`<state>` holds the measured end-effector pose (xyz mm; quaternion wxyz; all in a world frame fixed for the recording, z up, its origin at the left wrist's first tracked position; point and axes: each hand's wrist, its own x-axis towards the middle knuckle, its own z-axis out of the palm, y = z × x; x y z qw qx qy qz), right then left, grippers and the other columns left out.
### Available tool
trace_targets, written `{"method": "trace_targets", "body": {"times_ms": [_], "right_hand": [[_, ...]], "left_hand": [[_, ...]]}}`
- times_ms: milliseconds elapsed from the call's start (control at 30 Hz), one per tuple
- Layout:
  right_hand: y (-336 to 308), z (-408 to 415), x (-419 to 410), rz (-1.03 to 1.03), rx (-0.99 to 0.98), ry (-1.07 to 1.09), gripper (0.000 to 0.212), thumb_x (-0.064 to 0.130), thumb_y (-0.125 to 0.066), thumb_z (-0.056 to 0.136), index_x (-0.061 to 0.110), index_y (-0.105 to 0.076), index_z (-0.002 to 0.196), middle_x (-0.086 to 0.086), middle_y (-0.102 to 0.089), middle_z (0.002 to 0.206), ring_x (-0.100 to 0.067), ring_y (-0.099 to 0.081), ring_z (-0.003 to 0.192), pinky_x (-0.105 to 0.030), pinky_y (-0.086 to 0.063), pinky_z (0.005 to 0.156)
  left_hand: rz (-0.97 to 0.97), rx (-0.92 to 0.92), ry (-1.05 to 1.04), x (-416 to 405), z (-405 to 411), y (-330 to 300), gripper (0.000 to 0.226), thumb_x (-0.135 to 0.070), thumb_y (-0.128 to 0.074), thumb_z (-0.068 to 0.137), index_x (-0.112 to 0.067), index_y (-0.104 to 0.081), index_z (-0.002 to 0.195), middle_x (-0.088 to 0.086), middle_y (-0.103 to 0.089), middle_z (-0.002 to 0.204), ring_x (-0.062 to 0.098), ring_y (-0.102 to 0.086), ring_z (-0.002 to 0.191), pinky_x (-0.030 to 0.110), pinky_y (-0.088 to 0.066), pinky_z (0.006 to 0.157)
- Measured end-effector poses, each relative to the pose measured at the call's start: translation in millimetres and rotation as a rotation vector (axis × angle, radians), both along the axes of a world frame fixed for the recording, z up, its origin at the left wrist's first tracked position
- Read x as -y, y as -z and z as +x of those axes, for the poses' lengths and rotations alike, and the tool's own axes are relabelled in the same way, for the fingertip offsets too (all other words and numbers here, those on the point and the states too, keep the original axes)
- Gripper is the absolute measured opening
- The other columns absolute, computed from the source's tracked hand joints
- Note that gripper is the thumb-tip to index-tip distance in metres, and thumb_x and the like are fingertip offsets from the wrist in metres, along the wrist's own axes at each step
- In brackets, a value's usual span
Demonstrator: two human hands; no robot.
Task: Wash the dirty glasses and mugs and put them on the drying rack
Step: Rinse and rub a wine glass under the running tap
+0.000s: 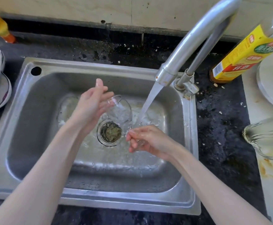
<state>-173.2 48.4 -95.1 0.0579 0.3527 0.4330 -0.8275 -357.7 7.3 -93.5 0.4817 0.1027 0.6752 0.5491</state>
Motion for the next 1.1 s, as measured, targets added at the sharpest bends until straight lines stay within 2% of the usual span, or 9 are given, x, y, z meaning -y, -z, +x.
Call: {"method": "trace_targets", "body": {"times_ms": [167, 333, 400, 500, 567, 700, 800, 1000, 1100], "right_hand": [[-3, -9, -14, -0.162, -0.024, 0.144, 0.025, 0.012, -0.049, 0.094, 0.006, -0.059, 0.072, 0.001, -0.053, 0.048, -0.014, -0.060, 0.051, -0.026, -0.053, 0.062], [-6, -2, -4, -0.595, -0.087, 0.281, 0.021, 0.017, -0.053, 0.084, 0.009, -0.060, 0.066, 0.004, -0.051, 0.044, -0.011, -0.058, 0.049, -0.022, -0.053, 0.059], [3, 3, 2, -0.310, 0.037, 0.246, 0.026, 0.013, -0.049, 0.093, 0.008, -0.056, 0.069, 0.005, -0.052, 0.043, -0.011, -0.058, 0.047, -0.025, -0.055, 0.058], [27, 12, 17, 0.706, 0.373, -0.088, 0.033, 0.020, -0.044, 0.099, 0.014, -0.058, 0.070, 0.001, -0.065, 0.054, -0.017, -0.065, 0.060, -0.039, -0.054, 0.073], [32, 16, 25, 1.032, 0.487, -0.198, 0.032, 0.025, -0.042, 0.098, 0.017, -0.060, 0.073, -0.005, -0.070, 0.068, -0.027, -0.066, 0.077, -0.039, -0.049, 0.079], [15, 18, 18, 0.181, 0.236, 0.125, 0.033, 0.014, -0.044, 0.099, 0.010, -0.054, 0.068, 0.003, -0.054, 0.046, -0.013, -0.060, 0.048, -0.027, -0.053, 0.062], [2, 16, 10, -0.339, 0.090, 0.292, 0.029, 0.014, -0.048, 0.094, 0.007, -0.055, 0.067, 0.001, -0.049, 0.044, -0.014, -0.055, 0.044, -0.024, -0.052, 0.055], [-16, -4, -4, -0.577, 0.061, 0.430, 0.018, 0.008, -0.049, 0.083, 0.002, -0.063, 0.075, -0.004, -0.055, 0.051, -0.015, -0.055, 0.046, -0.026, -0.051, 0.061], [-20, -10, -13, -0.602, -0.028, 0.510, 0.029, 0.011, -0.052, 0.082, 0.006, -0.067, 0.058, -0.005, -0.063, 0.062, -0.016, -0.062, 0.055, -0.031, -0.052, 0.069]], "left_hand": [[0.056, 0.347, 0.057, 5, 32, 14, 0.071, -0.051, -0.064, 0.076, -0.005, -0.050, 0.128, 0.017, -0.058, 0.124, 0.021, -0.065, 0.100, 0.031, -0.053, 0.082], [0.161, 0.561, 0.109, -1, 50, 14, 0.037, -0.038, -0.052, 0.081, -0.015, -0.072, 0.060, 0.002, -0.066, 0.074, 0.016, -0.059, 0.071, 0.025, -0.046, 0.072], [0.140, 0.576, 0.086, -4, 58, 19, 0.031, -0.031, -0.057, 0.083, -0.014, -0.066, 0.058, 0.001, -0.060, 0.065, 0.015, -0.052, 0.065, 0.025, -0.045, 0.067], [0.061, 0.456, 0.010, -4, 70, 36, 0.023, -0.019, -0.070, 0.080, -0.009, -0.050, 0.076, -0.001, -0.049, 0.055, 0.013, -0.047, 0.052, 0.023, -0.044, 0.050], [0.035, 0.384, 0.020, -1, 76, 44, 0.028, -0.022, -0.073, 0.074, -0.011, -0.047, 0.079, -0.003, -0.046, 0.055, 0.012, -0.044, 0.049, 0.025, -0.040, 0.055], [0.113, 0.516, 0.106, 2, 76, 39, 0.032, -0.017, -0.058, 0.088, -0.017, -0.058, 0.056, -0.004, -0.044, 0.052, 0.011, -0.043, 0.047, 0.023, -0.039, 0.054], [0.162, 0.619, 0.100, 1, 69, 35, 0.024, -0.019, -0.049, 0.090, -0.013, -0.052, 0.067, -0.002, -0.053, 0.056, 0.011, -0.054, 0.052, 0.020, -0.045, 0.055], [0.119, 0.654, -0.144, -6, 49, 20, 0.023, -0.031, -0.054, 0.085, -0.011, -0.049, 0.075, 0.004, -0.055, 0.062, 0.013, -0.053, 0.043, 0.018, -0.041, 0.040], [0.147, 0.797, -0.372, -7, 41, 19, 0.028, -0.030, -0.061, 0.085, -0.006, -0.049, 0.094, 0.007, -0.056, 0.077, 0.017, -0.058, 0.060, 0.027, -0.052, 0.063]]}}
